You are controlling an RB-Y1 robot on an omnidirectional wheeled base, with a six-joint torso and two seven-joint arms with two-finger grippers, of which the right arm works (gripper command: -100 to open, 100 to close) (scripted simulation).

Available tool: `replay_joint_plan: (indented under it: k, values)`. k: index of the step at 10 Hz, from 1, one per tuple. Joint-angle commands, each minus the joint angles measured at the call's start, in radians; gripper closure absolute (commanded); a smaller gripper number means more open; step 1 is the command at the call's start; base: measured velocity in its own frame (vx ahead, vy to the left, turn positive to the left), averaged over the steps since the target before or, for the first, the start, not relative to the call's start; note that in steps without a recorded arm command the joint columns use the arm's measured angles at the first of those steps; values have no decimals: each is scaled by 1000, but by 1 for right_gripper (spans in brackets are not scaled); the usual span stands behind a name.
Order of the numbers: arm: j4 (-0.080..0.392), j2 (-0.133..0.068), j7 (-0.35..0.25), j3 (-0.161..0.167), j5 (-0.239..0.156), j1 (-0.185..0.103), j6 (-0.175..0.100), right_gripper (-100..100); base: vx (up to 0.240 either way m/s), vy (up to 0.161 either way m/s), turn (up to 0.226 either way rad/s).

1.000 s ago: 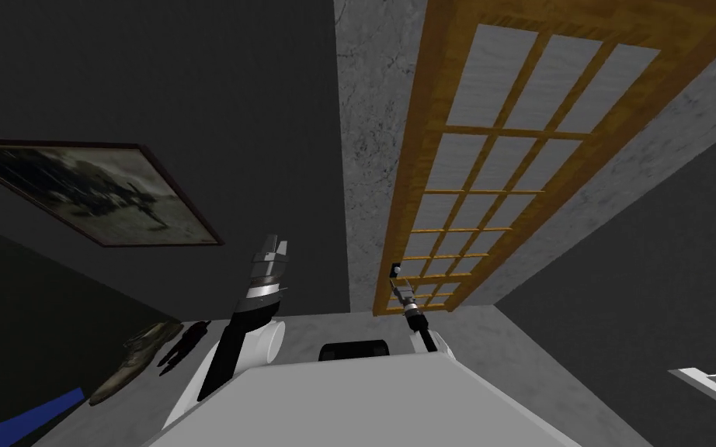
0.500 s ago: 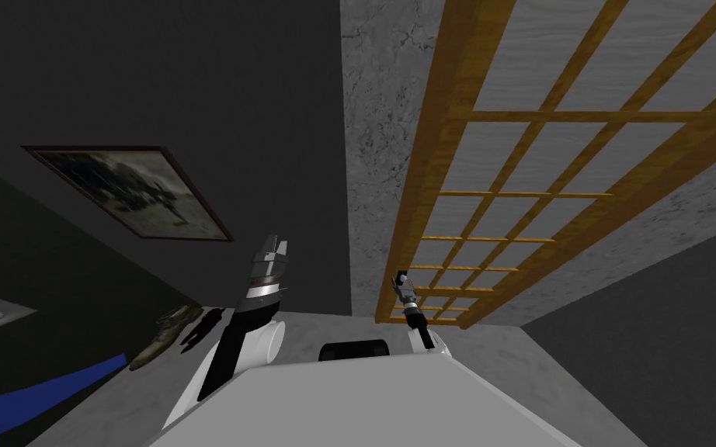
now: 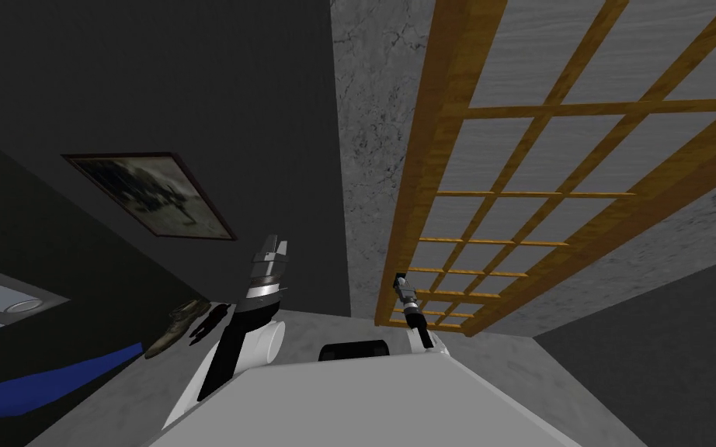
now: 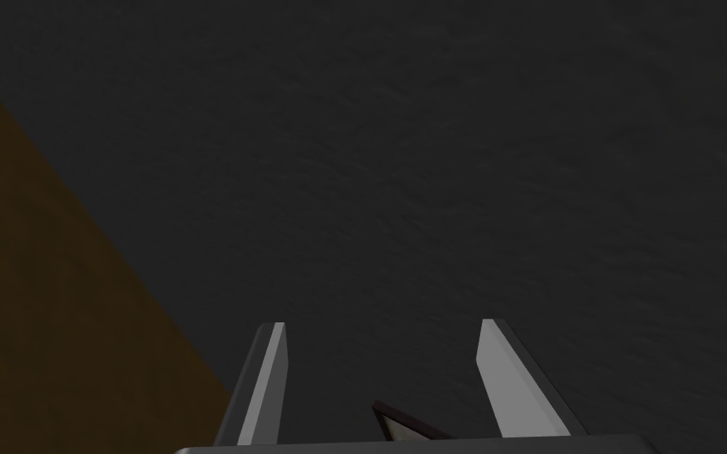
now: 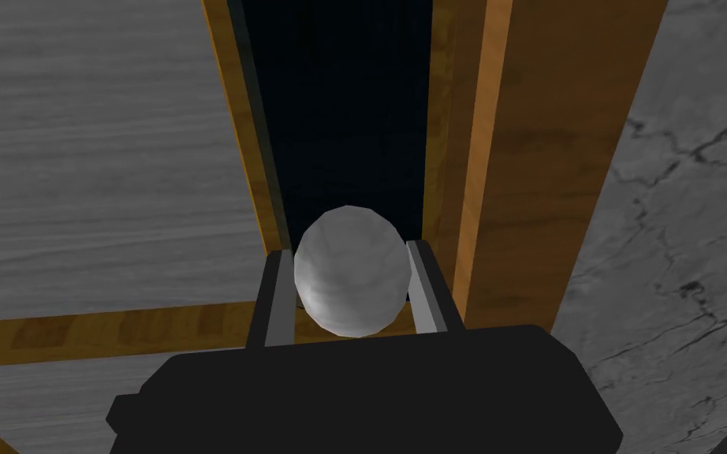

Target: Pull the door open

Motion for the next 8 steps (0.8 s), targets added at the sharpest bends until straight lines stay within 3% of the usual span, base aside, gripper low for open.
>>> replay_joint_plan:
  k: [1,4,8]
  values:
    - [2,5,-1,4,2,-1,1,100,2,9,7]
    - [2,5,-1,4,2,-1,1,100,0,0,0]
    - [1,-7,-96,10,-20,1,-1,100,-11,2,18]
